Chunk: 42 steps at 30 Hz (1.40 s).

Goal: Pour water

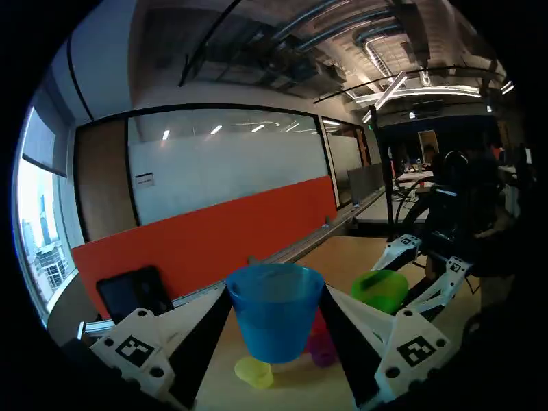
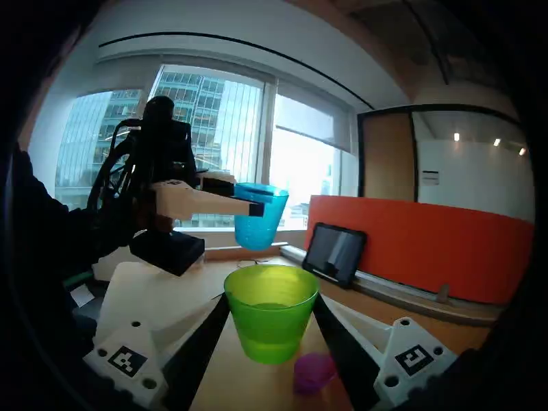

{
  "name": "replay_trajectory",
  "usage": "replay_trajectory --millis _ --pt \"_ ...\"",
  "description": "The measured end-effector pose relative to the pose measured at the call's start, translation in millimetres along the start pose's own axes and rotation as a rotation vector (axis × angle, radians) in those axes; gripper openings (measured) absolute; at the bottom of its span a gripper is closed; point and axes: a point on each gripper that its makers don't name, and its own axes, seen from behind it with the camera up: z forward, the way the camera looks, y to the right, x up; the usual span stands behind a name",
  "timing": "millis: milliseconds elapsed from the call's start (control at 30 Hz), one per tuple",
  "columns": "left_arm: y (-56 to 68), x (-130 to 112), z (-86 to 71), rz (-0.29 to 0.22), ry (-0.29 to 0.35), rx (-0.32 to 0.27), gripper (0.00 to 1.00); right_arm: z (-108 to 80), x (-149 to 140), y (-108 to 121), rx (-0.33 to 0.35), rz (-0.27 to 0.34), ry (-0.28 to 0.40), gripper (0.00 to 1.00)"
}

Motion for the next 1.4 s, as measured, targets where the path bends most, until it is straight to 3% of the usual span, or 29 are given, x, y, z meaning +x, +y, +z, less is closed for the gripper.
replay_trajectory --millis 300,800,1400 --pt "-0.1 -34 -3.7 -0.065 -0.059 -0.004 0.87 -10.1 -5 13 -0.028 0.013 -0.018 0.9" --pt "13.8 -99 -5.0 -0.116 -0.176 -0.025 0.87 -39.5 -23 43 -0.088 0.024 -0.09 0.9" --pt "28.6 -162 -1.3 -0.126 -0.325 -0.058 0.87 -61.7 -58 61 -0.102 0.046 -0.224 0.9"
